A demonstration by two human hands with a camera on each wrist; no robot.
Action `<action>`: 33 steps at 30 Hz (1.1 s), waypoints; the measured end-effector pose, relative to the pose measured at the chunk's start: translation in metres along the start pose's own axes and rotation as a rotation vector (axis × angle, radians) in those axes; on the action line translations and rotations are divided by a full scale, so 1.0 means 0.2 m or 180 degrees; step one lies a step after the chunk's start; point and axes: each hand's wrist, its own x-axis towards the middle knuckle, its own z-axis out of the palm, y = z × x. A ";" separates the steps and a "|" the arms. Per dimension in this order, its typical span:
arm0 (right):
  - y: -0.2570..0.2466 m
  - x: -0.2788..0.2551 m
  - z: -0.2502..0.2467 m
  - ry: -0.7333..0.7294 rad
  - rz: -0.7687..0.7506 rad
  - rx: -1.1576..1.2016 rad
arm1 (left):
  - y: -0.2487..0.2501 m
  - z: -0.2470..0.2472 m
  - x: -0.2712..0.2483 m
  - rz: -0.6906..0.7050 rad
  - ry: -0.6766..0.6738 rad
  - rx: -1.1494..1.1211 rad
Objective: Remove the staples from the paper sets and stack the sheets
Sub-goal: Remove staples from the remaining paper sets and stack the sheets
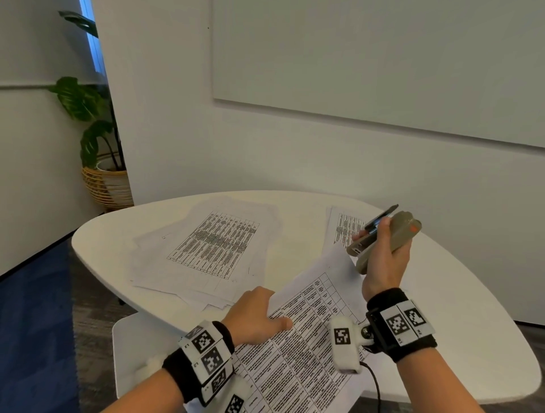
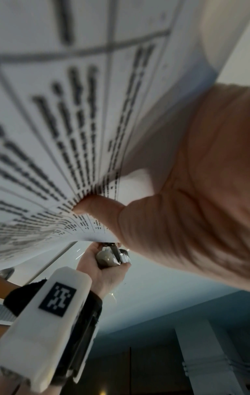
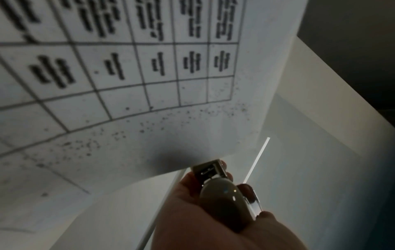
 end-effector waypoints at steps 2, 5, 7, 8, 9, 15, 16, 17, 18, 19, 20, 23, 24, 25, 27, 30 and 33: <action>0.01 -0.01 0.00 -0.0027 0.0058 0.0003 | 0.00 0.00 0.00 0.0013 -0.0002 0.0026; 0.01 -0.01 0.01 -0.0123 0.0081 0.0021 | 0.00 0.00 0.00 0.0018 0.0008 0.0033; 0.00 -0.01 0.02 -0.0200 0.0072 0.0107 | -0.01 0.01 0.01 -0.0002 0.0003 0.0025; 0.00 -0.01 0.03 -0.0227 0.0058 0.0145 | -0.02 0.01 0.01 -0.0006 -0.0008 0.0021; -0.01 -0.01 0.04 -0.0241 0.0036 0.0170 | -0.02 0.01 0.01 -0.0010 -0.0012 0.0025; -0.01 -0.01 0.06 -0.0262 -0.0064 0.0096 | -0.02 0.01 0.01 -0.0057 0.0017 0.0016; -0.01 -0.01 0.06 -0.0229 -0.0069 0.0094 | -0.02 0.02 0.01 -0.0061 0.0026 0.0021; -0.01 -0.01 0.06 -0.0172 -0.0086 0.0099 | -0.02 0.02 0.01 -0.0068 0.0031 0.0016; -0.01 -0.01 0.06 -0.0111 -0.0148 0.0119 | -0.02 0.02 0.01 -0.0074 0.0030 0.0007; 0.00 -0.01 0.06 -0.0065 -0.0230 0.0139 | -0.01 0.02 0.01 -0.0084 0.0022 -0.0010; 0.00 -0.01 0.06 -0.0024 -0.0299 0.0126 | -0.01 0.03 0.01 -0.0100 0.0020 -0.0030; 0.02 -0.01 0.05 0.0038 -0.0313 0.0007 | 0.00 0.02 0.01 -0.0094 0.0052 -0.0057; 0.03 -0.02 0.05 0.0032 -0.0278 0.0010 | 0.00 0.02 0.01 -0.0067 0.0069 -0.0076; 0.03 -0.02 0.05 0.0024 -0.0223 0.0027 | 0.00 0.02 0.00 -0.0042 0.0084 -0.0087; 0.03 -0.04 0.05 -0.0012 -0.0116 0.0140 | 0.01 0.01 0.00 -0.0045 0.0091 -0.0053; 0.02 -0.04 0.07 -0.0162 -0.0034 0.0220 | 0.03 0.01 -0.01 -0.0039 0.0056 -0.0063; 0.01 -0.04 0.09 -0.0185 0.0000 0.0218 | 0.04 0.00 -0.02 -0.0068 0.0017 -0.0066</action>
